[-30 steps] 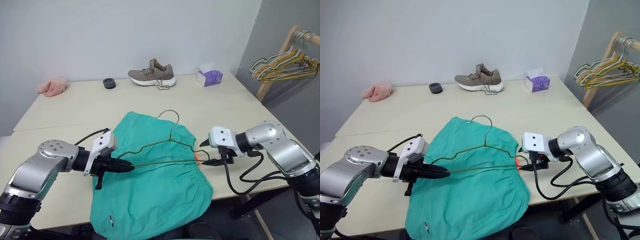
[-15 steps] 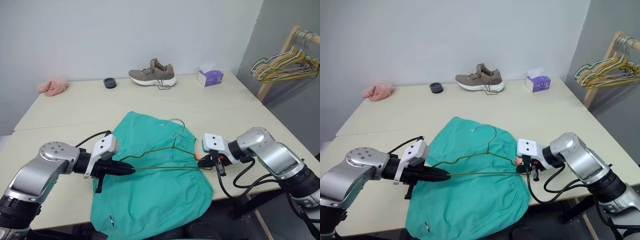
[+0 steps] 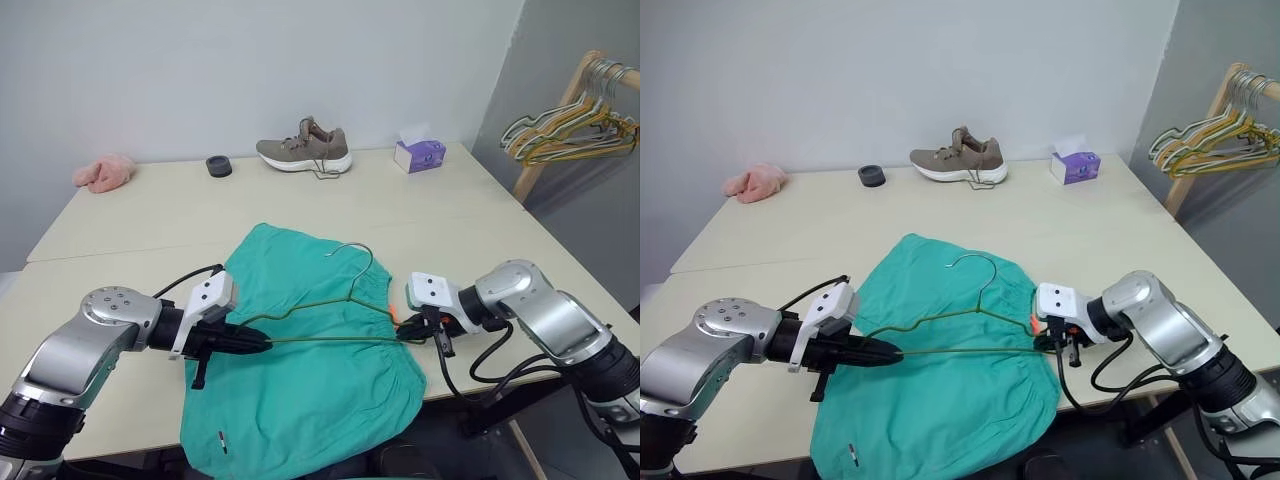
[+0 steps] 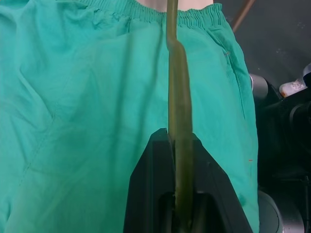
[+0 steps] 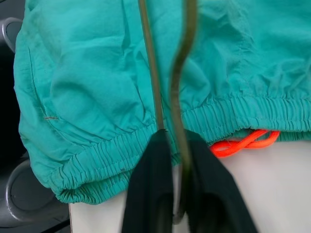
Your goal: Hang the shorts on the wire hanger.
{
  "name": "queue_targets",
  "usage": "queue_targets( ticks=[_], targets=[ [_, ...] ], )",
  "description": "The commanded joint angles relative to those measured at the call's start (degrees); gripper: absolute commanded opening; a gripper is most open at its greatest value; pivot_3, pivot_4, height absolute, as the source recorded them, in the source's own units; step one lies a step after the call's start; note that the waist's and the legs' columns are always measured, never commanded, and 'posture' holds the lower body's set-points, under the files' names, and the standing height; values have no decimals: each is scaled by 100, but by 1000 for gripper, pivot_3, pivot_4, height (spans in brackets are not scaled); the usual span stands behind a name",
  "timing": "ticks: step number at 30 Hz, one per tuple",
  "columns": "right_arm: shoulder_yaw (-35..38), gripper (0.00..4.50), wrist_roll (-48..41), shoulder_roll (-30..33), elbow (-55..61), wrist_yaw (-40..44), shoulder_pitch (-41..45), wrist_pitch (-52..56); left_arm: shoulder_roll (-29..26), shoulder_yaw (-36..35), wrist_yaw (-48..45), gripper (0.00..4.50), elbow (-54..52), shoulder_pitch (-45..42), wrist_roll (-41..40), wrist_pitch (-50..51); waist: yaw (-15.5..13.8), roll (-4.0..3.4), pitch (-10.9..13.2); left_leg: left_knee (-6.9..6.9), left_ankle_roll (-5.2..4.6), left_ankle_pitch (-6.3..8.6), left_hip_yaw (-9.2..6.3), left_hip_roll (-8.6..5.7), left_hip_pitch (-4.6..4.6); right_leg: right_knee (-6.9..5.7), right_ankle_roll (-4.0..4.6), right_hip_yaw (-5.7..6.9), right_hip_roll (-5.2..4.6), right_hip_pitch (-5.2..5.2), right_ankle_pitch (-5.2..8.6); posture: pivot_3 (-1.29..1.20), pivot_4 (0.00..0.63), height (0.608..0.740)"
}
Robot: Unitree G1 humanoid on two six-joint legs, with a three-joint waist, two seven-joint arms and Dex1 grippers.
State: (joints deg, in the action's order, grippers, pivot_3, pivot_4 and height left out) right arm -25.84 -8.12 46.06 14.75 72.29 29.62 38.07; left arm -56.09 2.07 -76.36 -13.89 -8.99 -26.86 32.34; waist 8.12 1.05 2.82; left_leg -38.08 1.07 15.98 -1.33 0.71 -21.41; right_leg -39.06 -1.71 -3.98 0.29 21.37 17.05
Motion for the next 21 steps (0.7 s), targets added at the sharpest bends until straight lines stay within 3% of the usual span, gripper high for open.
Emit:
queue_targets(
  ticks=[1, 3, 15, 18, 21],
  targets=[
    [159, 1677, -78, 83, 215, -15, 3, 53, 15, -110, 23, 0, -97, -71, -70, -87, -1, 0, 0, 0, 0, 0, 0, 0, 0, 0, 0, 0, 0, 0, 0, -132, 0, 740],
    [114, 2391, -46, 115, 222, -17, 27, 114, 18, -111, 39, 0, -121, -80, -78, -86, -1, 0, 0, 0, 0, 0, 0, 0, 0, 0, 0, -1, 0, 0, 0, -132, 0, 740],
    [-321, 2391, 285, -343, -319, -255, 354, 321, -18, -102, 46, 0, -192, -97, -87, -92, 3, 1, 0, 0, 0, 0, 1, 1, 0, -1, 0, -1, 1, 0, 0, -128, 0, 740],
    [-329, 1794, 249, -408, -369, -246, 392, 369, -23, -98, 54, 0, -195, -95, -70, -103, 1, 1, 0, 0, 0, 0, 0, 0, 0, 0, 0, -1, 1, 0, 0, -121, 0, 740],
    [-331, 752, 212, -393, -329, -194, 378, 383, -18, -99, 68, 0, -198, -91, -59, -114, -1, 0, 0, 0, 0, 0, -1, 1, -1, 0, 1, 0, 1, 1, -1, -121, 0, 740]
  ],
)
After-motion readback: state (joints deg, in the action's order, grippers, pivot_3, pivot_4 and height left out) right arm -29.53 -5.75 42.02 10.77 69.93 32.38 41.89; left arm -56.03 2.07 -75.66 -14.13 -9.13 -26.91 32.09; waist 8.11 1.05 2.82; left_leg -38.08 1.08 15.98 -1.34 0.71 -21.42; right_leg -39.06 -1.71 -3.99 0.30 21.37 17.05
